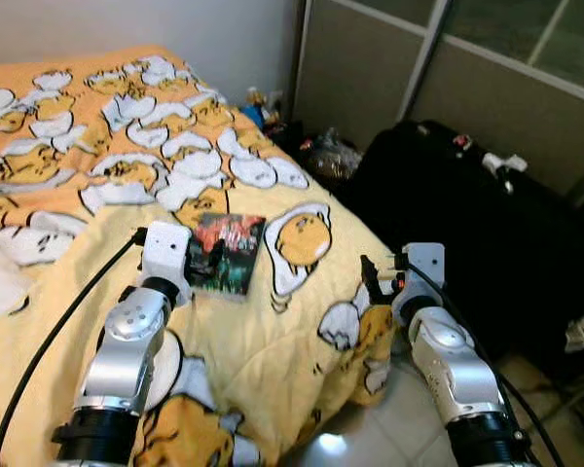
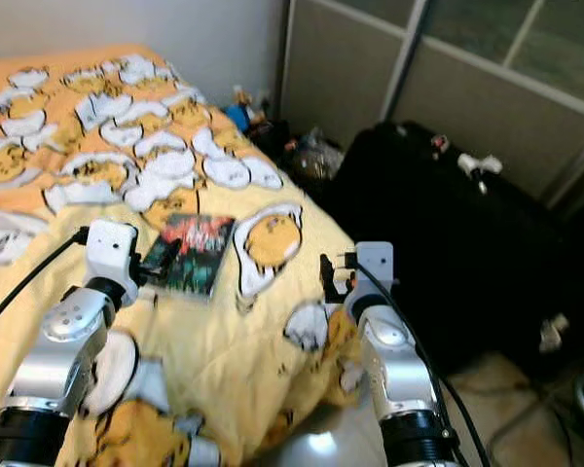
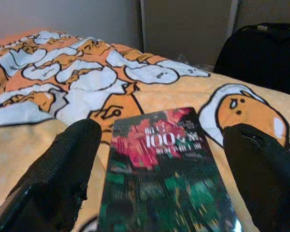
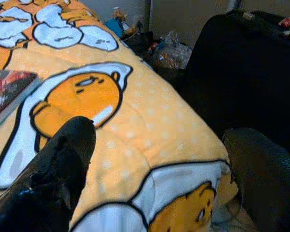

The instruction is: Clean up the room

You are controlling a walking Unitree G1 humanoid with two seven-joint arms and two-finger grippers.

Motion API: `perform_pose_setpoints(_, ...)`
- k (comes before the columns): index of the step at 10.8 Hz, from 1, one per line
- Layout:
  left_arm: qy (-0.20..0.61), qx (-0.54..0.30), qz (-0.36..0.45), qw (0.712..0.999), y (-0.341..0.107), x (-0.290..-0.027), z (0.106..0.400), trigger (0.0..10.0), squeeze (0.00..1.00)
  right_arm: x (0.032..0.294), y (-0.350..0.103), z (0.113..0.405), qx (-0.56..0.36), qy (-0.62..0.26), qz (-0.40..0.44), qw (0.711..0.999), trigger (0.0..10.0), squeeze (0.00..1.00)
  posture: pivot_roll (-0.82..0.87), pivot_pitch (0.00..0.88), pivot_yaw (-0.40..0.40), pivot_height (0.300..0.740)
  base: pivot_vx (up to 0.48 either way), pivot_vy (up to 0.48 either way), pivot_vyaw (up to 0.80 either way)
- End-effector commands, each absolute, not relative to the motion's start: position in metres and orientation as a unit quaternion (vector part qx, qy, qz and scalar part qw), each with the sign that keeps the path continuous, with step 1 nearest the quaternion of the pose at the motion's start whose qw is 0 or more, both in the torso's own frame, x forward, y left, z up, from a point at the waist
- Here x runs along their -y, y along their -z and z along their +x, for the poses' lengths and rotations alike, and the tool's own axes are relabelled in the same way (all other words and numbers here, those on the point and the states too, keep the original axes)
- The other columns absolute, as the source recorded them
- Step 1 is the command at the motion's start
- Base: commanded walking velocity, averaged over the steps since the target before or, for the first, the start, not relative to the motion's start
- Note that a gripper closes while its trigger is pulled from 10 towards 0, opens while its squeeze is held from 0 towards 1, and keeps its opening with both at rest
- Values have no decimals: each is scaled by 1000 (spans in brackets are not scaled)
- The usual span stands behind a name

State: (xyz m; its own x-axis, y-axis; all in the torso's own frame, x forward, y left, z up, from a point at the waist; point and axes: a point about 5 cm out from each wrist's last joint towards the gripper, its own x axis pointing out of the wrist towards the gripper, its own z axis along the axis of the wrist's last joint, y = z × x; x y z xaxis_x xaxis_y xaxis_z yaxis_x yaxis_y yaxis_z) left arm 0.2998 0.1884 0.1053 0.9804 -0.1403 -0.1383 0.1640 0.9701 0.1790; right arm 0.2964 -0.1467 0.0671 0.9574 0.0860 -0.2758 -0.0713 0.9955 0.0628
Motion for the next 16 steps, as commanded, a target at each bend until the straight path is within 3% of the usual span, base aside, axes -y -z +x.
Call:
perform_pose_setpoints(1, 75, -63, 91, 991, -106, -187, 302, 10000, 0, 153, -69, 298, -137, -29, 22, 990, 10000, 0, -39, 0, -32, 740, 0, 0, 0)
perform_pose_setpoints(5, 50, -79, 67, 993, -103, -194, 303, 10000, 0, 154, -70, 298, -135, -36, 19, 990, 10000, 0, -38, 0, -34, 740, 0, 0, 0)
perform_pose_setpoints(6, 48, -81, 59, 994, -103, -196, 304, 10000, 43, 156, -73, 299, -131, -40, 17, 990, 10000, 0, -43, 0, -28, 740, 0, 0, 0)
perform_pose_setpoints(7, 53, -82, 49, 994, -102, -195, 304, 10000, 1000, 158, -74, 300, -129, -40, 15, 991, 10000, 0, -42, 0, -28, 740, 0, 0, 0)
perform_pose_setpoints(12, 60, -80, 46, 994, -102, -190, 304, 10000, 1000, 157, -74, 298, -129, -49, 5, 990, 10000, 0, -41, 0, -32, 740, 0, 0, 0)
perform_pose_setpoints(13, 59, -79, 53, 994, -102, -190, 304, 10000, 592, 157, -74, 298, -129, -51, 5, 990, 10000, 0, -37, 0, -36, 740, 0, 0, 0)
perform_pose_setpoints(14, 60, -77, 59, 993, -103, -190, 303, 10000, 435, 156, -74, 298, -129, -52, 5, 990, 10000, 0, -36, 0, -36, 740, 0, 0, 0)
perform_pose_setpoints(16, 64, -69, 55, 994, -104, -189, 302, 10000, 447, 153, -76, 301, -123, -60, -9, 991, 10000, 0, -36, 0, -37, 740, 161, 0, 0)
